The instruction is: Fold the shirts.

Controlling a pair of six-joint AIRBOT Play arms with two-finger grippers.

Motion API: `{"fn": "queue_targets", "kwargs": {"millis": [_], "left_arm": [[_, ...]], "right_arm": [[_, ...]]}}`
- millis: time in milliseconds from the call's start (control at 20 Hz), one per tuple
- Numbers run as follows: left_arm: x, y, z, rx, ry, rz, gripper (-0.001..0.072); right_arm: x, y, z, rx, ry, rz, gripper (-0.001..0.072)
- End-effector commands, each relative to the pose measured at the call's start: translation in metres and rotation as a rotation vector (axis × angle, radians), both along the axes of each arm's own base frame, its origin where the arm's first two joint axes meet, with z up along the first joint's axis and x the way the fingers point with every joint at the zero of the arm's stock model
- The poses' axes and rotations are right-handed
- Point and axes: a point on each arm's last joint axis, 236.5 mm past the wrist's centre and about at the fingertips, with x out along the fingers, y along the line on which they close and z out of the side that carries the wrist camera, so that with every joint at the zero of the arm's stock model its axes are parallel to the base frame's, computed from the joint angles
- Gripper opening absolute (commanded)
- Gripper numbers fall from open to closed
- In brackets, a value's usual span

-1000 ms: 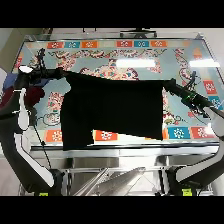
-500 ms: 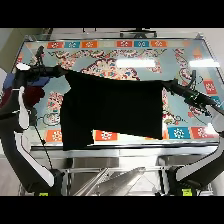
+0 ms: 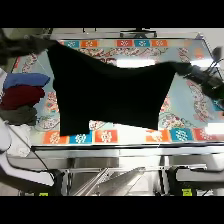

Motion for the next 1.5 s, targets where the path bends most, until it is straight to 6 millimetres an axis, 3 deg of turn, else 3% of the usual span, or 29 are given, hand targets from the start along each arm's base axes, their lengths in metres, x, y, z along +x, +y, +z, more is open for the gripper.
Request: {"fn": "queue_targets", "kwargs": {"millis": [0,150,250,350,500,600,650,750,950,1100,1200,1300,1350,1450], "left_arm": [[-0.136,-0.034,0.103,-0.027,-0.285,-0.189,0.0018],[-0.214,-0.047,0.150,0.040,-0.445,-0.104,0.0018],[-0.242,-0.040,0.170,0.059,-0.480,0.078,0.0019],[-0.242,-0.018,0.168,0.128,-0.491,0.327,0.0021],[-0.214,0.037,0.152,0.145,-0.443,0.675,0.0022],[-0.194,0.071,0.136,0.056,-0.378,0.765,0.0022],[-0.179,0.088,0.112,0.047,-0.295,0.779,0.0022],[-0.150,0.102,0.056,0.056,-0.108,0.728,0.0020],[-0.077,0.096,-0.078,0.107,0.252,0.616,0.0020],[-0.002,0.105,-0.187,0.189,0.421,0.704,0.0020],[0.037,0.107,-0.254,0.237,0.488,0.722,0.0020],[0.071,0.103,-0.318,0.268,0.580,0.683,0.0019],[0.086,0.104,-0.341,0.273,0.611,0.669,0.0019],[0.117,0.107,-0.369,0.263,0.635,0.645,0.0018]], "right_arm": [[-0.091,0.032,0.123,-0.116,-0.327,-0.043,0.0018],[-0.173,0.047,0.201,-0.217,-0.553,-0.222,0.0018],[-0.212,0.049,0.232,-0.281,-0.650,-0.388,0.0018],[-0.229,0.043,0.243,-0.363,-0.673,-0.571,0.0017],[-0.218,0.008,0.233,-0.438,-0.555,-0.787,0.0017],[-0.194,-0.014,0.198,-0.446,-0.366,-0.782,0.0017],[-0.179,-0.019,0.176,-0.425,-0.287,-0.724,0.0017],[-0.148,-0.029,0.131,-0.339,-0.162,-0.598,0.0017],[-0.073,-0.013,-0.005,-0.237,0.134,-0.406,0.0017],[-0.017,-0.014,-0.125,-0.263,0.384,-0.444,0.0017],[0.011,-0.018,-0.201,-0.294,0.507,-0.459,0.0017],[0.033,-0.022,-0.252,-0.237,0.582,-0.458,0.0017],[0.045,-0.025,-0.273,-0.198,0.609,-0.454,0.0017],[0.066,-0.027,-0.294,-0.138,0.626,-0.424,0.0017]]}}
